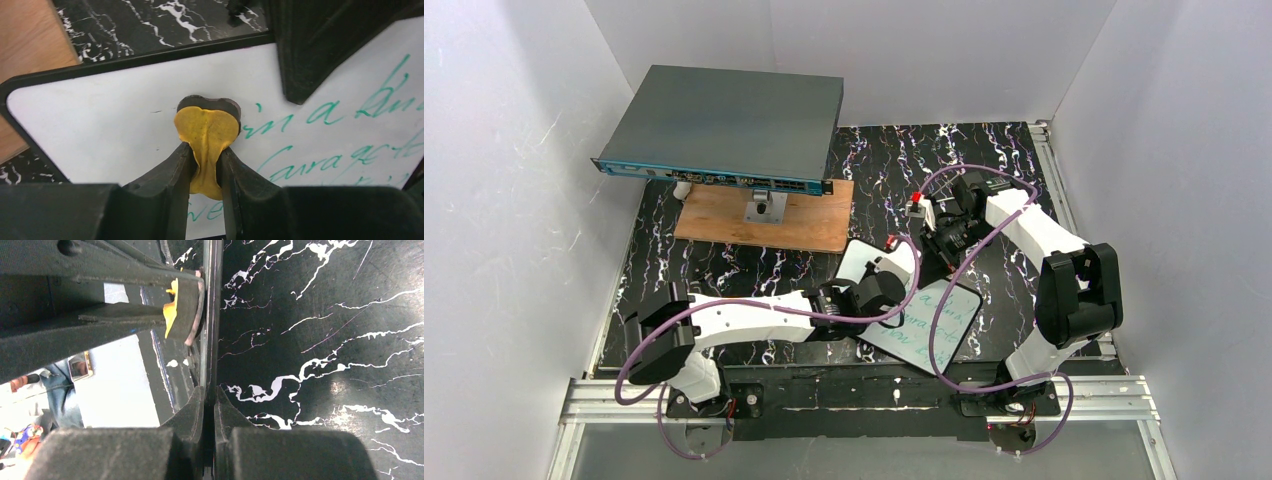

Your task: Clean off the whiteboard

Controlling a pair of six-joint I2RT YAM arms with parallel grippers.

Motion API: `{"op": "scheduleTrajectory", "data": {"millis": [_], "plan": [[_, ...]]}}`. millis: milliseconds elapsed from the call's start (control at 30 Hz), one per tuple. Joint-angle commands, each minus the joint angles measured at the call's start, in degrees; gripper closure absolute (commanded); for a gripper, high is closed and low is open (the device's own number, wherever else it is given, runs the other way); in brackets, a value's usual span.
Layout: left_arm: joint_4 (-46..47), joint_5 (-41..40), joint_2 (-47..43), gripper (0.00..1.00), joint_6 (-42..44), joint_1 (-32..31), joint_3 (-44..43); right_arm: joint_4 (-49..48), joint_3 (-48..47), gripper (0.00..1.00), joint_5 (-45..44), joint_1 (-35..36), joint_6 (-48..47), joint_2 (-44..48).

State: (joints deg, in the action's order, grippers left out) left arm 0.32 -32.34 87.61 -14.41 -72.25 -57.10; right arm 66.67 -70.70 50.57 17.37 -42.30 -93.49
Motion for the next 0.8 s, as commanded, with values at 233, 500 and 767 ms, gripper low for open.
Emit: {"op": "scheduleTrajectory", "data": {"millis": [233, 500, 767], "plan": [[-6.5, -10.0, -3.9, 1.00, -5.4, 4.2, 0.7, -2.1, 0.1, 0.99, 2.5, 0.4, -3.5, 1.4], [-1.2, -0.2, -6.2, 1.00, -3.2, 3.4, 2.4, -2.2, 0.1, 0.99, 2.6, 0.4, -3.5, 1.3], [3.1, 2.4, -2.0, 1.00, -1.2, -1.8, 0.3, -2.3, 0.2, 0.99, 2.4, 0.4, -3.6, 1.1]]}}
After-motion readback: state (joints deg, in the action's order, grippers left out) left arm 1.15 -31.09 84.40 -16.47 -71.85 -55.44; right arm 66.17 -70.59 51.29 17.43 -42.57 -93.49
